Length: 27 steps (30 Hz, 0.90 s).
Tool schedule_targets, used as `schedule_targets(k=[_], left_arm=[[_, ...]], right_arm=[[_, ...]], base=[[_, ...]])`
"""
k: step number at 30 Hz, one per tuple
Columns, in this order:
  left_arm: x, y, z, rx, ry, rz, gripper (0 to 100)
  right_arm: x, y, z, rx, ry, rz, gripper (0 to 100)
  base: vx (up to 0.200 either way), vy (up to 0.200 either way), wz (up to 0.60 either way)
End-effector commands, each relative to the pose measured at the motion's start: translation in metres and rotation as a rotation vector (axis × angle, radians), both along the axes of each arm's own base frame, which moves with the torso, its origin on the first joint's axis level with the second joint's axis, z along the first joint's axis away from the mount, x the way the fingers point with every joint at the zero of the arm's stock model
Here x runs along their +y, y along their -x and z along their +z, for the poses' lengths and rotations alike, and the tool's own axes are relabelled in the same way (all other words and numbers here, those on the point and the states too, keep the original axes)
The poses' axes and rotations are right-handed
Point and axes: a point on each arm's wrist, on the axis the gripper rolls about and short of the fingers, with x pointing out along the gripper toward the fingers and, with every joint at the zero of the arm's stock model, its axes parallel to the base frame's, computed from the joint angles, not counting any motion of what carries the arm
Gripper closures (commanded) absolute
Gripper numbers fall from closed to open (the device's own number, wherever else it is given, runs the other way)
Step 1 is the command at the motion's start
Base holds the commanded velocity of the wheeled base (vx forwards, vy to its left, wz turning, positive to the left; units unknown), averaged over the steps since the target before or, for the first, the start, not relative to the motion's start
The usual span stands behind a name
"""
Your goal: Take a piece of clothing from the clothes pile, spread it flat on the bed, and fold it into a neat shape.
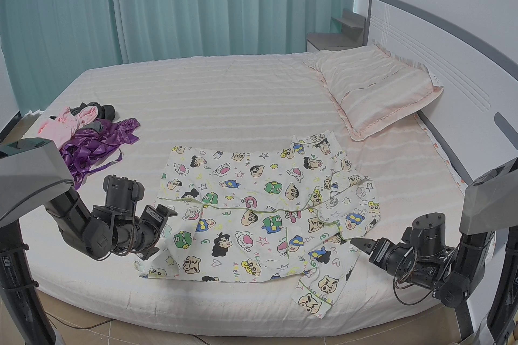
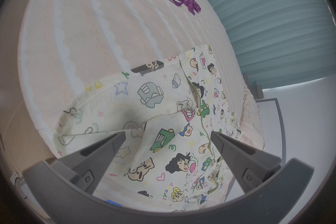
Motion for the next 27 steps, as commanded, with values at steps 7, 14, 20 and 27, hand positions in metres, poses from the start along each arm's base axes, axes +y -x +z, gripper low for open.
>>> schedule_targets(k=[7,14,20,27], left_arm=[[-0.009,-0.010,-0.005,-0.006,-0.006,-0.015,0],[-0.014,-0.014,-0.008,-0.011,-0.027,-0.011,0],[-0.020,-0.015,-0.015,-0.008,-0.078,-0.032,0],[-0.022,-0.021,-0.015,-0.020,-0.080,-0.030,0]], right_arm=[[-0.001,0.000,0.001,-0.003,-0.003,-0.003,0],[-0.001,-0.001,0.001,-0.005,-0.002,-0.004,0],[-0.001,-0.001,0.002,-0.017,-0.008,-0.004,0],[-0.001,-0.001,0.002,-0.022,-0.009,-0.006,0]], base=[[0.000,0.000,0.00],[0.000,0.000,0.00],[0.000,0.000,0.00],[0.000,0.000,0.00]])
